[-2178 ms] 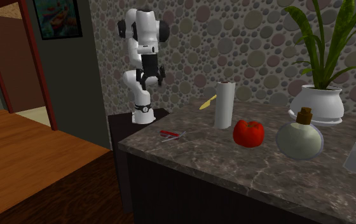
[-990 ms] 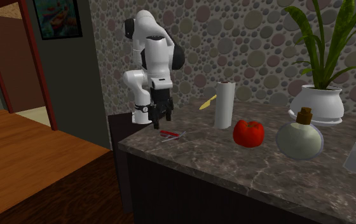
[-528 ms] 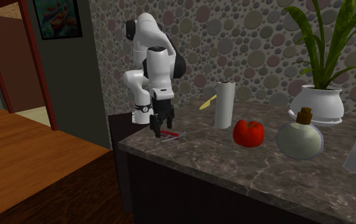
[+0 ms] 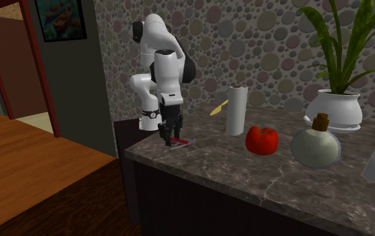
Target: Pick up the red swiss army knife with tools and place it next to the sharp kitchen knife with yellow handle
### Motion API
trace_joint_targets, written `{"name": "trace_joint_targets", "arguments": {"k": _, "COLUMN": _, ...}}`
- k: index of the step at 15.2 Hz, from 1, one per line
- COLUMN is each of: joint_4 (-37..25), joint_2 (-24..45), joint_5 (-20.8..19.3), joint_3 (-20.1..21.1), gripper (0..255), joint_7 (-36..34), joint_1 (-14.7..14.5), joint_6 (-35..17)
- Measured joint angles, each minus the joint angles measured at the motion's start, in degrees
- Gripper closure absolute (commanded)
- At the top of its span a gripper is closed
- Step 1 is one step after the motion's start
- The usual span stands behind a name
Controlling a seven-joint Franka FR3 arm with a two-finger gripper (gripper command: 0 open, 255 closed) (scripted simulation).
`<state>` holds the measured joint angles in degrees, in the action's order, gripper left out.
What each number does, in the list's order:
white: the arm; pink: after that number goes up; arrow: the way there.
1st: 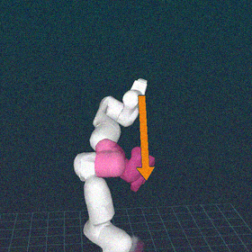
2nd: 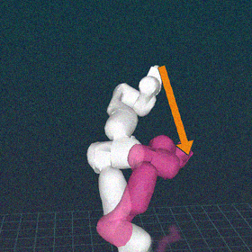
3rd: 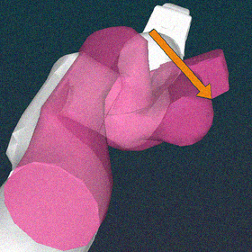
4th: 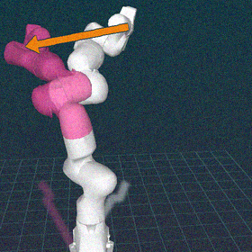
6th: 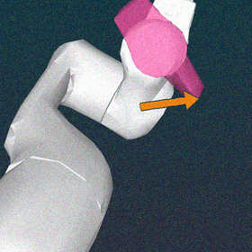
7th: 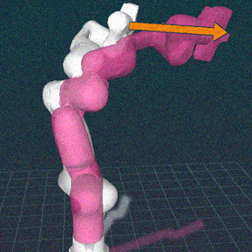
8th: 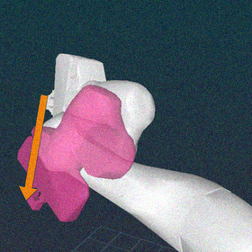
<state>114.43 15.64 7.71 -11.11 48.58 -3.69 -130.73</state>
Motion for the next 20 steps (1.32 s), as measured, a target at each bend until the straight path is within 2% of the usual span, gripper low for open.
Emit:
{"name": "trace_joint_targets", "arguments": {"k": 10, "joint_4": -0.2, "joint_2": -0.3, "joint_5": -0.1, "joint_3": 0.0, "gripper": 255, "joint_7": -0.1, "joint_1": -0.1, "joint_6": 0.4}}
{"name": "trace_joint_targets", "arguments": {"k": 20, "joint_4": -2.7, "joint_2": -3.9, "joint_5": -1.4, "joint_3": -0.4, "gripper": 255, "joint_7": -1.2, "joint_1": -0.3, "joint_6": 6.8}}
